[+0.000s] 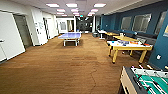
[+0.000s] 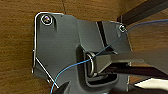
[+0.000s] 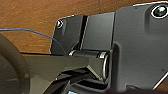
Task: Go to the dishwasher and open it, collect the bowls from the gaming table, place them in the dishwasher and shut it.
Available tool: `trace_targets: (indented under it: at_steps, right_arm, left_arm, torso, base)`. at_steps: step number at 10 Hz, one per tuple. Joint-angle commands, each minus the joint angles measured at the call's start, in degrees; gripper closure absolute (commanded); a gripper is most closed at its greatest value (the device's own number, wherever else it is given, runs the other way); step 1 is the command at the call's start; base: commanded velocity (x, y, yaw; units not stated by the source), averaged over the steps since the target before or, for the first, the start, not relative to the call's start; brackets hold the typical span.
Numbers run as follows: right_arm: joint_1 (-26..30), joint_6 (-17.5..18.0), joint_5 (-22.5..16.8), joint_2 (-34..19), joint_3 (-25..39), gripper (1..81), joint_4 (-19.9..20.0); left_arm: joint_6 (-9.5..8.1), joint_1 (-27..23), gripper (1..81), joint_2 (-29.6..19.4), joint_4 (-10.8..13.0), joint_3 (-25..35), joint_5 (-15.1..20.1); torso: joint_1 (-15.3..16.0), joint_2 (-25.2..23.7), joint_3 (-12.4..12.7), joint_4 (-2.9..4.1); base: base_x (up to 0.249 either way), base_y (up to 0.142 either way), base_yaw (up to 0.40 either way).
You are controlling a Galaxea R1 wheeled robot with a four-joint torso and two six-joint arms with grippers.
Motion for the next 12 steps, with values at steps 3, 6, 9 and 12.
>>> trace_targets:
  at_steps: [3,6,9,12]
  right_arm:
    - [3.4,0.0,-1.7,-0.3,0.5,1.0,-0.8]
    - [3.2,0.0,-1.7,-0.2,0.9,1.0,-0.5]
    - [2.7,0.6,-1.3,-0.2,1.3,1.0,0.3]
    - [2.5,0.8,-1.3,0.2,0.9,1.0,0.3]
  left_arm:
    - [0.33,-3.1,1.0,-1.0,0.1,0.6,2.2]
    - [0.33,-3.0,1.0,-1.0,0.1,0.3,2.2]
    - [0.33,-3.0,1.0,-0.7,0.1,0.1,2.1]
    - [0.33,-3.0,1.0,0.7,0.2,-2.5,2.0]
  torso:
    - [0.0,0.0,0.0,-0.02]
    - [0.0,0.0,0.0,-0.02]
    - [0.0,0.0,0.0,-0.02]
    - [0.0,0.0,0.0,-0.02]
  base:
    - [0.135,0.0,0.0]
    - [0.14,0.0,0.0]
    - [0.145,0.0,0.0]
    - [0.153,0.0,0.0]
